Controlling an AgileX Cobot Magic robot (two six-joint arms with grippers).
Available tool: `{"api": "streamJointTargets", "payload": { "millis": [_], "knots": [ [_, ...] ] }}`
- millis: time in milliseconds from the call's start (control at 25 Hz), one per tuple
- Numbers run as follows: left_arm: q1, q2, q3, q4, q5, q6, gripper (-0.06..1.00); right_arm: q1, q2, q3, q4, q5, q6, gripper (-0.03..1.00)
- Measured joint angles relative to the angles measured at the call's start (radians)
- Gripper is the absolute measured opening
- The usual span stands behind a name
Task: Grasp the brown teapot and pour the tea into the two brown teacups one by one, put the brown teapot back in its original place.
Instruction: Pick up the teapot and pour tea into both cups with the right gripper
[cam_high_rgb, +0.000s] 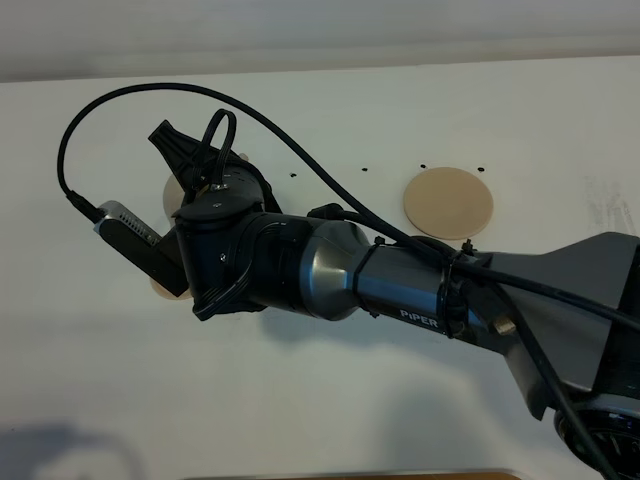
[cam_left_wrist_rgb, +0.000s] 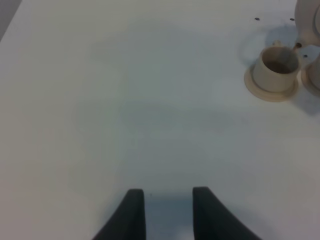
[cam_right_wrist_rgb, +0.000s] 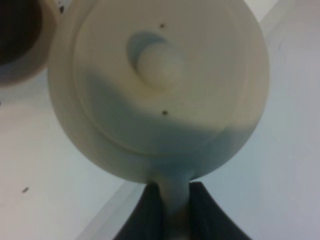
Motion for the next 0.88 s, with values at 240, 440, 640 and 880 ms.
{"api": "streamJointTargets", "payload": {
  "millis": [240, 440, 640, 880],
  "knots": [
    [0.0, 0.0, 0.0, 0.0, 0.0, 0.0, 0.3, 0.0, 0.0, 0.0, -0.01, -0.001, -0.006, 0.09],
    [0.0, 0.0, 0.0, 0.0, 0.0, 0.0, 0.3, 0.0, 0.0, 0.0, -0.016, -0.002, -0.006, 0.09],
    [0.0, 0.0, 0.0, 0.0, 0.0, 0.0, 0.3, 0.0, 0.0, -0.001, -0.022, -0.003, -0.006, 0.09],
    [0.0, 0.0, 0.0, 0.0, 0.0, 0.0, 0.3, 0.0, 0.0, -0.008, -0.037, -0.006, -0.006, 0.09]
  ]
}}
